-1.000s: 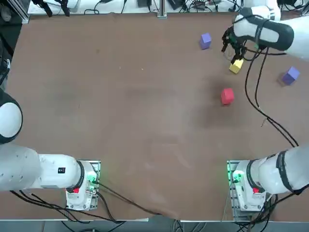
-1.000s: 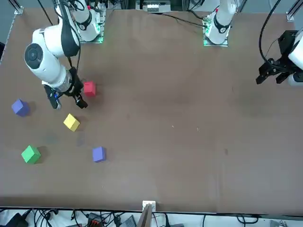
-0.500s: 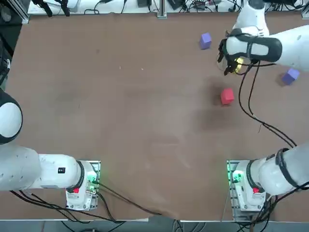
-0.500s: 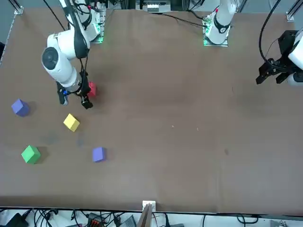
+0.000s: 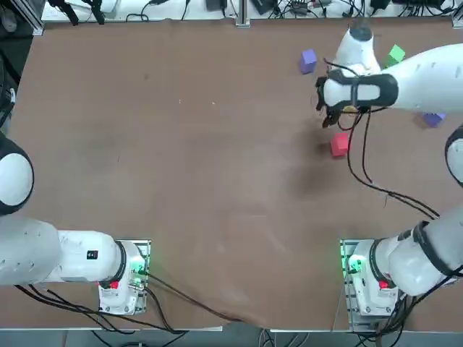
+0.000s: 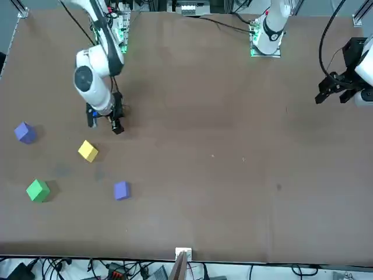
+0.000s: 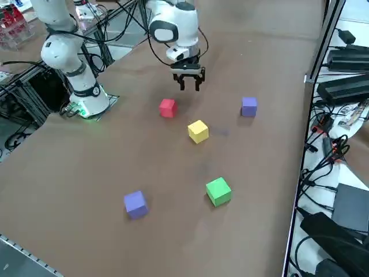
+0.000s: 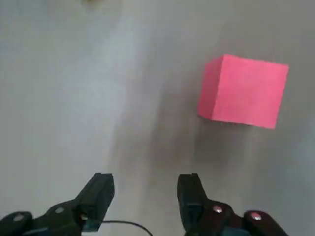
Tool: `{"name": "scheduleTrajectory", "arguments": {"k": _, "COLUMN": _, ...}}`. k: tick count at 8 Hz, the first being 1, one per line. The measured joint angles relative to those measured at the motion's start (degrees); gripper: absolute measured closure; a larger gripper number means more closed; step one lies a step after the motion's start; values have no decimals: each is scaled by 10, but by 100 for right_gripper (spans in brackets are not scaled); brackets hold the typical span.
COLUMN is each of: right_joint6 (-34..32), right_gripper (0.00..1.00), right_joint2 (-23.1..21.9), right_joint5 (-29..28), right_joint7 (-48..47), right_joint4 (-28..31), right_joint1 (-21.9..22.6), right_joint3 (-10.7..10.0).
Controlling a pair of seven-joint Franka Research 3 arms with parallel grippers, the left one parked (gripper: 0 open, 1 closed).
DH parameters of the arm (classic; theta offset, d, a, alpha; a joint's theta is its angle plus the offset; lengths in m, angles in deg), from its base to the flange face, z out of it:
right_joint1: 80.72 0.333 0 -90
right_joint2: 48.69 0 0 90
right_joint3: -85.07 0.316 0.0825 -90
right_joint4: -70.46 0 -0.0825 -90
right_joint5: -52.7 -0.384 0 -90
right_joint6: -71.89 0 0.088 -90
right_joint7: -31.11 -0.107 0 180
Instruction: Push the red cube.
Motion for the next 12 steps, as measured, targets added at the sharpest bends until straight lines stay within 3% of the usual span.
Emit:
{"name": "scheduleTrajectory", "arguments": {"k": 4, "right_joint6": 33, "right_gripper": 46, "right_joint2": 1, "right_joint5": 0, "right_joint7": -30, "right_joint4": 48, "right_joint1": 0, "right_joint3": -1}}
{"name": "scheduleTrajectory", "arguments": {"k": 12, "right_joint6": 52, "right_gripper": 59, "right_joint2": 17, "right_joint5": 0, "right_joint7": -30, "right_joint4": 88, "right_joint1": -1, "right_joint3": -3}}
